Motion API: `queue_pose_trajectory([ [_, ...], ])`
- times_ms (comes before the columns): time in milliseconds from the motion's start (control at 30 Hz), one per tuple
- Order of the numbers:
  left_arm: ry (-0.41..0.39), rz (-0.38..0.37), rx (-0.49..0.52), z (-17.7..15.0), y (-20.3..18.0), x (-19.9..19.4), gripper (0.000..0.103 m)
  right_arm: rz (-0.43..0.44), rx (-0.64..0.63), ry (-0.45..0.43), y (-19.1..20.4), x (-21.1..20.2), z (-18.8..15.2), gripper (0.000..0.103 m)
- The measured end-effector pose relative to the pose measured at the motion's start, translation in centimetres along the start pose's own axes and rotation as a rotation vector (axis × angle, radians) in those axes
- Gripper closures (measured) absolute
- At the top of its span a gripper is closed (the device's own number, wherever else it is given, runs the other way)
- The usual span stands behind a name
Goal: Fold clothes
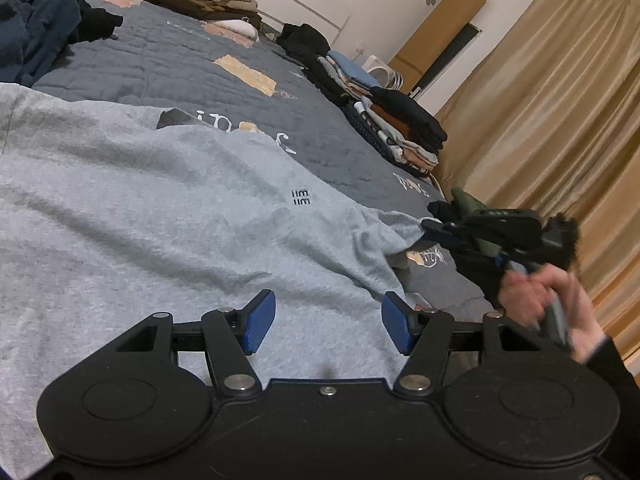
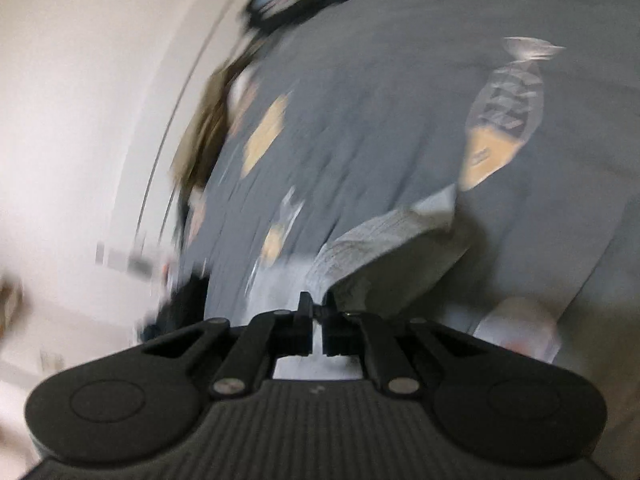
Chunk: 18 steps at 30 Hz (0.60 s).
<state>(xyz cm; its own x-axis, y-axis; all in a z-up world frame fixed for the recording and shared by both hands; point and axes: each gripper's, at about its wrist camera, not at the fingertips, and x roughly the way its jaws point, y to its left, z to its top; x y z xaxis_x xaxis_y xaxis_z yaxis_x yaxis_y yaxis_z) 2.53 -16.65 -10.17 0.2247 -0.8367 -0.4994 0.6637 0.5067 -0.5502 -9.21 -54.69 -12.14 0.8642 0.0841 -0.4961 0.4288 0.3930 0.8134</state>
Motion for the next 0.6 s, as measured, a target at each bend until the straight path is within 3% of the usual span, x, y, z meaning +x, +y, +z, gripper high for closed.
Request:
queue_pose_trajectory([
  [100, -0.004, 0.009, -0.01, 0.1, 0.1, 0.1, 0.045, -0.025, -0.221, 0.154, 2.9, 0.3, -4.3, 0.099],
  [200, -0.006, 0.013, -0.009, 0.2, 0.1, 0.0, 0.045, -0.119, -0.434, 0.339, 4.1, 2.2, -8.7, 0.099],
  [333, 0.003, 0.008, -0.003, 0.2, -0.1, 0.1, 0.045, -0.209, -0.481, 0.426, 3.4, 3.6, -10.6, 0.098],
  [433, 0.011, 0.002, 0.002, 0.2, -0.2, 0.2, 0.045, -0.182, -0.428, 0.326, 3.2, 1.3, -8.7, 0.092],
  [567, 0.009, -0.006, -0.009, 0.2, 0.0, 0.1, 0.044, -0.14, -0.344, 0.176, 2.6, -1.9, -5.7, 0.058],
  [600, 0.006, -0.007, -0.008, 0.2, 0.0, 0.0, 0.044, -0.158, -0.326, 0.155, 1.8, -1.9, -4.9, 0.054],
])
